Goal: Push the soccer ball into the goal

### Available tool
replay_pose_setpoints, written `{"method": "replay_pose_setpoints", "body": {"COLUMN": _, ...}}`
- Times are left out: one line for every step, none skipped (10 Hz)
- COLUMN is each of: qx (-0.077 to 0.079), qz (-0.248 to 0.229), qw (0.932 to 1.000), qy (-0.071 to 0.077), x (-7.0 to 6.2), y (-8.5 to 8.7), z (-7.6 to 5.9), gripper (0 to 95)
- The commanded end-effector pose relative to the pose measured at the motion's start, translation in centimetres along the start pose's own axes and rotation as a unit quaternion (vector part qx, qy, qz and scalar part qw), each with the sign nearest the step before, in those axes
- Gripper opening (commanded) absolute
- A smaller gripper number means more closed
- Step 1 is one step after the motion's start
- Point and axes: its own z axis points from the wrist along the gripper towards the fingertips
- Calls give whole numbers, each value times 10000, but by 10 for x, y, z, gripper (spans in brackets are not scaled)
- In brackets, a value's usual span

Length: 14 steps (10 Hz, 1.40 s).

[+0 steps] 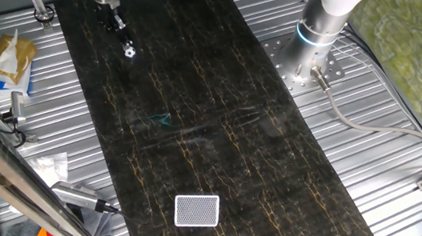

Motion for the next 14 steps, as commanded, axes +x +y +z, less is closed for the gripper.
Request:
{"method": "replay_pose_setpoints", "body": {"qx": -31, "qz": 94, "qw": 10000, "qy": 8, "x": 5, "y": 4, "z": 5, "gripper": 760}}
{"method": "replay_pose_setpoints", "body": {"qx": -39, "qz": 155, "qw": 9999, "qy": 6, "x": 7, "y": 5, "z": 7, "gripper": 760}}
{"method": "replay_pose_setpoints", "body": {"qx": -39, "qz": 223, "qw": 9997, "qy": 7, "x": 9, "y": 7, "z": 9, "gripper": 760}}
{"method": "replay_pose_setpoints", "body": {"qx": -35, "qz": 285, "qw": 9996, "qy": 8, "x": 12, "y": 9, "z": 10, "gripper": 760}}
{"method": "replay_pose_setpoints", "body": {"qx": -32, "qz": 352, "qw": 9994, "qy": 7, "x": 15, "y": 12, "z": 12, "gripper": 760}}
{"method": "replay_pose_setpoints", "body": {"qx": -34, "qz": 397, "qw": 9992, "qy": 5, "x": 17, "y": 14, "z": 14, "gripper": 760}}
{"method": "replay_pose_setpoints", "body": {"qx": -34, "qz": 501, "qw": 9987, "qy": -12, "x": 19, "y": 18, "z": 16, "gripper": 760}}
{"method": "replay_pose_setpoints", "body": {"qx": -47, "qz": 585, "qw": 9983, "qy": -21, "x": 20, "y": 21, "z": 18, "gripper": 760}}
{"method": "replay_pose_setpoints", "body": {"qx": -51, "qz": 629, "qw": 9980, "qy": -33, "x": 21, "y": 24, "z": 20, "gripper": 760}}
{"method": "replay_pose_setpoints", "body": {"qx": -50, "qz": 656, "qw": 9978, "qy": -52, "x": 21, "y": 26, "z": 23, "gripper": 760}}
{"method": "replay_pose_setpoints", "body": {"qx": -58, "qz": 684, "qw": 9976, "qy": -70, "x": 21, "y": 28, "z": 25, "gripper": 760}}
{"method": "replay_pose_setpoints", "body": {"qx": -63, "qz": 712, "qw": 9974, "qy": -79, "x": 20, "y": 30, "z": 27, "gripper": 760}}
{"method": "replay_pose_setpoints", "body": {"qx": -62, "qz": 735, "qw": 9972, "qy": -101, "x": 19, "y": 32, "z": 29, "gripper": 760}}
{"method": "replay_pose_setpoints", "body": {"qx": -56, "qz": 733, "qw": 9972, "qy": -135, "x": 19, "y": 33, "z": 30, "gripper": 760}}
